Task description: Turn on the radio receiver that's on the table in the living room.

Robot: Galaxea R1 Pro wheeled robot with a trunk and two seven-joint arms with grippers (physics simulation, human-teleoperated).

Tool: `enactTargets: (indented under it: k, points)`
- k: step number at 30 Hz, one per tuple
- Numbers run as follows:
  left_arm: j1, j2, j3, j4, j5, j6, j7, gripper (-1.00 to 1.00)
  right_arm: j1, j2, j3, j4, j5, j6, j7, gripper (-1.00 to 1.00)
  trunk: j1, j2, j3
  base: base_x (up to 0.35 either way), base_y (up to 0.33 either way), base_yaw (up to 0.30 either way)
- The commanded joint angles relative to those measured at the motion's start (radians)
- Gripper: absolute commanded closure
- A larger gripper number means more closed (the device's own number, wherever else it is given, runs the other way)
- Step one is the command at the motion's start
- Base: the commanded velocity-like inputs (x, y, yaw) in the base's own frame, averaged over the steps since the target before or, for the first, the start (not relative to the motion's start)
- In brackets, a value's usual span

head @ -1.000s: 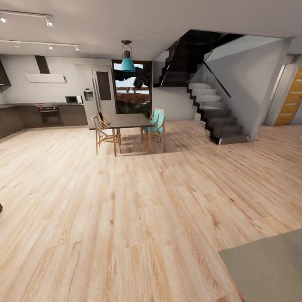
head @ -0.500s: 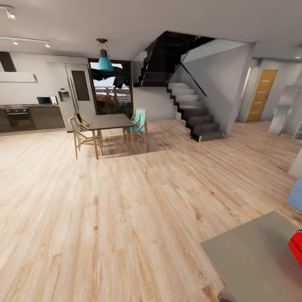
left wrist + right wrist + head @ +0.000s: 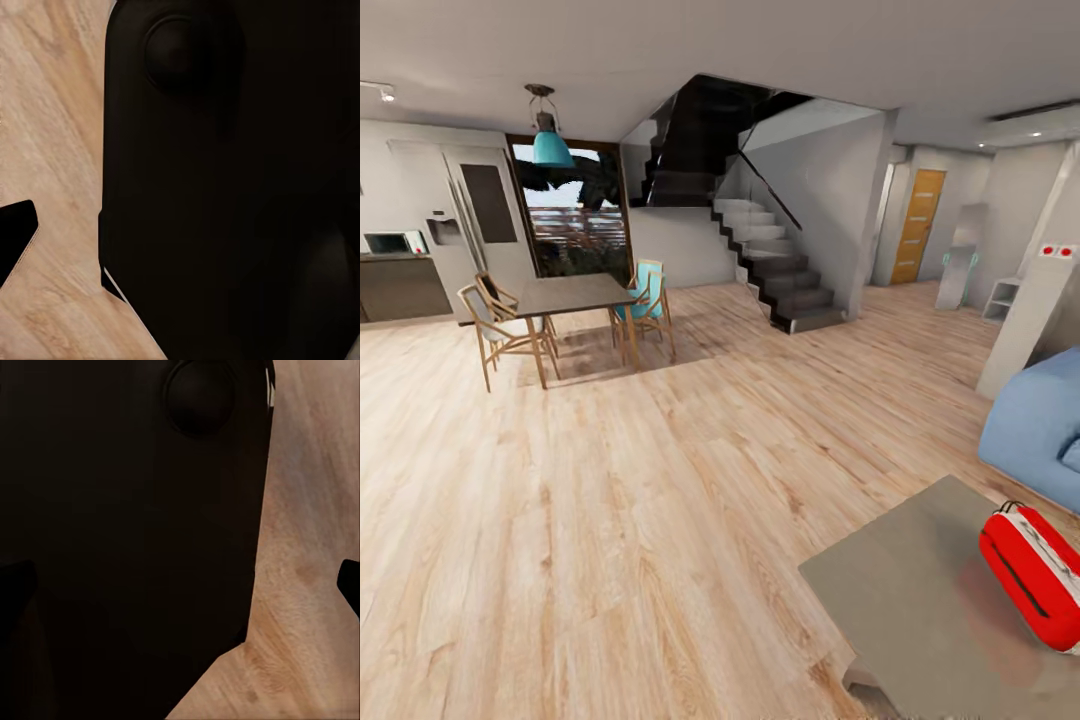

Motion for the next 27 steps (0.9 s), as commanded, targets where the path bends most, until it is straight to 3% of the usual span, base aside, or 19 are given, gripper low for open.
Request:
enactTargets:
  k: [1,27]
  points:
    - [0.000,0.000,0.000,0.000,0.000,0.000,0.000,-1.00,0.000,0.000,0.000,0.000,0.000,0.000,0.000,-1.00,0.000,0.000,0.000,0.000,0.000,-0.289]
    - [0.000,0.000,0.001,0.000,0.000,0.000,0.000,-1.00,0.000,-0.003,0.002,0.000,-0.001,-0.002,0.009,-1.00,0.000,0.000,-0.011,0.000,0.000,-0.289]
